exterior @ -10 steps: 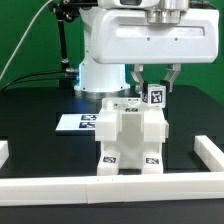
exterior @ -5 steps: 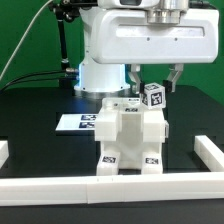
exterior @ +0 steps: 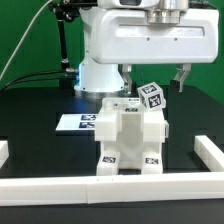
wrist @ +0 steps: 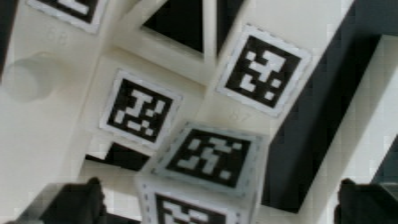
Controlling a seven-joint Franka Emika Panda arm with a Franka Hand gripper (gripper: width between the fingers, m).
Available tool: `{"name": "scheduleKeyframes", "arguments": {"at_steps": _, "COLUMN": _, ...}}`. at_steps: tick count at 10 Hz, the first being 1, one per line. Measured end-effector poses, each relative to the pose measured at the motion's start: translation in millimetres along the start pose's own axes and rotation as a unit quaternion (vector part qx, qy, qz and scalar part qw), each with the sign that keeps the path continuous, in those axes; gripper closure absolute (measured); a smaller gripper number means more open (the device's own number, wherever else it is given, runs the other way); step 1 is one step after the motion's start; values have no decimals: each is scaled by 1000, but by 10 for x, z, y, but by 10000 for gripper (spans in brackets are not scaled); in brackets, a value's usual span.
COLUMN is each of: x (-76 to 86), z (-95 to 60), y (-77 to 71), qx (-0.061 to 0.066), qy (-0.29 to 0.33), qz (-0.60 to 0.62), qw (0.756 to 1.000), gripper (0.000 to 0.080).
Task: Assemble chair
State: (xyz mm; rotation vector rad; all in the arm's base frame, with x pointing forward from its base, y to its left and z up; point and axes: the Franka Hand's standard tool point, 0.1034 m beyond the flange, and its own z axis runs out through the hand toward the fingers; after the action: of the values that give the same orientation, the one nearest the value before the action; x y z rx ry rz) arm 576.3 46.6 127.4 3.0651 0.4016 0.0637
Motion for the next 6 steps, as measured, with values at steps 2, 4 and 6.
{"name": "scheduleKeyframes", "arguments": {"at_steps": 2, "x": 0, "z": 0, "y": 0, "qx": 0, "qy": 0, "qz": 0, "qw": 1000, "gripper": 151}}
{"name": "scheduleKeyframes", "arguments": {"at_steps": 4, "x": -11, "z": -57, "y": 17, "qx": 19, "qy": -13, "qz": 17, "qw": 1000, "gripper": 151}}
{"name": "scheduleKeyframes", "arguments": {"at_steps": 6, "x": 16, "z": -149, "y": 31, "qx": 47, "qy": -30, "qz": 44, "qw": 998, "gripper": 151}}
